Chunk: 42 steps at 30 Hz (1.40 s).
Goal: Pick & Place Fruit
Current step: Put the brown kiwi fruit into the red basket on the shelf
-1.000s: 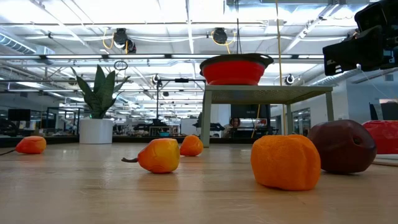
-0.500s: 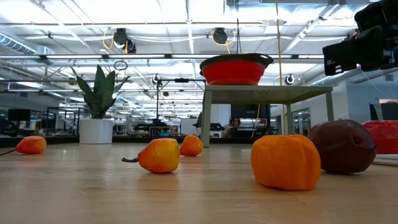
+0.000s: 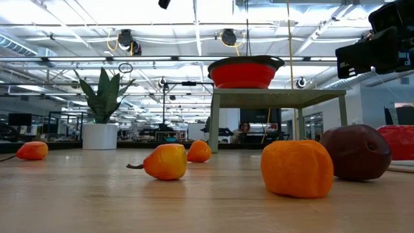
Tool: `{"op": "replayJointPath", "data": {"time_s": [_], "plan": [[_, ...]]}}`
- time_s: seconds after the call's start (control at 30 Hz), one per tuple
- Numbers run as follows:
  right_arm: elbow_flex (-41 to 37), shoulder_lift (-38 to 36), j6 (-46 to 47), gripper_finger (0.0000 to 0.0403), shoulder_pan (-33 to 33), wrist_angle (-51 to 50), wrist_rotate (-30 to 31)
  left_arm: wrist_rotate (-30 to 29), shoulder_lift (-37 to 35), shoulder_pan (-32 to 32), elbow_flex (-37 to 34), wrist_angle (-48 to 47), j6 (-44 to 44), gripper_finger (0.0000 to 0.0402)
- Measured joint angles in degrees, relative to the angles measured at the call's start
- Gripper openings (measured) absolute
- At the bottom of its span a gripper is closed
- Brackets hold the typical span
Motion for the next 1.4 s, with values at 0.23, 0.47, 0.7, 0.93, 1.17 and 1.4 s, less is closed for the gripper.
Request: {"op": "replayJointPath", "data": {"time_s": [0.23, 0.47, 0.7, 0.93, 1.17, 1.4], "plan": [[0.0, 0.0, 0.0, 0.0, 0.0, 0.0, 0.0, 4.0, 0.0, 5.6, 0.0, 0.7, 6.0, 0.0218], [0.0, 0.0, 0.0, 0.0, 0.0, 0.0, -0.2, 8.1, 0.0, 10.3, 0.0, 2.4, 9.8, 0.0218], [0.0, 0.0, 0.0, 0.0, 0.0, 0.0, -0.2, 9.0, 0.2, 13.1, 0.8, 3.8, 13.4, 0.0218], [0.0, 0.0, 0.0, 0.0, 0.0, 0.0, -0.2, 10.1, 6.1, 14.8, 12.2, -5.8, 18.6, 0.0218], [0.0, 0.0, 0.0, 0.0, 0.0, 0.0, -0.2, 10.3, 14.9, 17.4, 25.8, -17.3, 22.4, 0.0218], [0.0, 0.0, 0.0, 0.0, 0.0, 0.0, -0.2, 13.1, 24.1, 19.9, 35.5, -22.8, 25.0, 0.0218]]}}
